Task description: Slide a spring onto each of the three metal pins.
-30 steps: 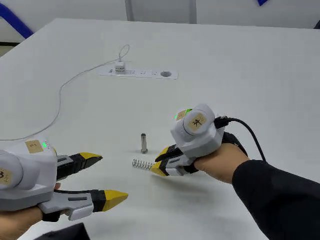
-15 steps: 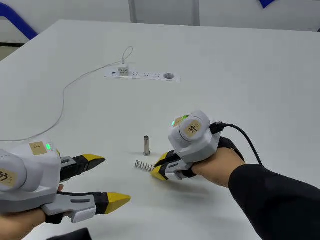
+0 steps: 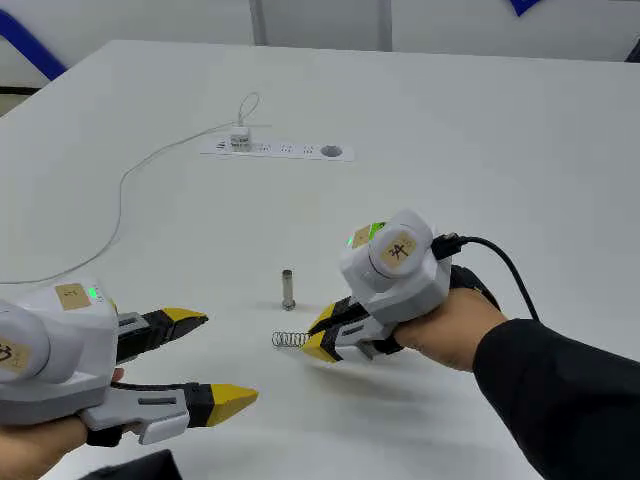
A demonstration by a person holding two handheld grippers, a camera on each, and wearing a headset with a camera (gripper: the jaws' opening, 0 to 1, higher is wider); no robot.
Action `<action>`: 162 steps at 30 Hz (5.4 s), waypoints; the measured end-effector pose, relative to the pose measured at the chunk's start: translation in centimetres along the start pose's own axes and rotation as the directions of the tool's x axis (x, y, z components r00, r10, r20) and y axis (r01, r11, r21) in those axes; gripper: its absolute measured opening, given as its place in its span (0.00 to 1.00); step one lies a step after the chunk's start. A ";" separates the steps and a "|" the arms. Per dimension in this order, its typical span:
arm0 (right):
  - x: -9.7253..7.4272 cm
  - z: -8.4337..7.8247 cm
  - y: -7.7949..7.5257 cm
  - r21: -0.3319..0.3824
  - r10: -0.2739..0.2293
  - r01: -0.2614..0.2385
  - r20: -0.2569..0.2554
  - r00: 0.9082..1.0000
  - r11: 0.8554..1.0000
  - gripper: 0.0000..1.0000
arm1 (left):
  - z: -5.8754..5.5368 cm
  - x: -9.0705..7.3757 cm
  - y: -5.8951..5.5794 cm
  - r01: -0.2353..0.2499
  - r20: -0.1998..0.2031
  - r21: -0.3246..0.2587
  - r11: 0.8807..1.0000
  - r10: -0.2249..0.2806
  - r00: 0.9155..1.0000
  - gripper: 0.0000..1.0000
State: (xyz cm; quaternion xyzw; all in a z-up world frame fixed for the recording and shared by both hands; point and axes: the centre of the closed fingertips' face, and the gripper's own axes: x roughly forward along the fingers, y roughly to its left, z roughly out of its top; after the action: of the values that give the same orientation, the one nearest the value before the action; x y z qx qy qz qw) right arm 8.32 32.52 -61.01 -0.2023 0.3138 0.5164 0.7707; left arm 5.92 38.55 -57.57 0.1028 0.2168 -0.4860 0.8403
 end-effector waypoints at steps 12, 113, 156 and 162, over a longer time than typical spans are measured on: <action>-2.1 2.1 3.0 -0.023 0.080 -0.080 -0.003 0.997 0.997 0.11 | -0.1 0.3 -0.9 0.044 -0.009 0.038 0.998 -0.043 0.999 0.56; -4.2 9.9 2.1 -0.046 0.020 -0.009 0.229 0.973 0.999 0.12 | 1.5 -0.4 -0.5 0.049 0.105 0.020 0.999 -0.051 0.993 0.36; -0.9 7.7 -6.8 0.112 -0.164 0.144 0.196 0.967 0.983 0.12 | 1.1 -0.3 0.1 0.026 0.091 -0.035 0.999 -0.023 0.996 0.57; 0.1 6.9 -6.7 0.117 -0.163 0.144 0.178 0.970 0.983 0.12 | 1.0 -0.2 0.1 0.026 0.089 -0.037 0.999 -0.023 0.996 0.57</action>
State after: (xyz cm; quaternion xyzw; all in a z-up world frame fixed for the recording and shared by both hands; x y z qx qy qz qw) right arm 16.38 34.38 -56.19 -0.1364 0.2497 0.4548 0.8439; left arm 6.13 38.39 -56.58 0.0627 0.1898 -0.4962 0.8449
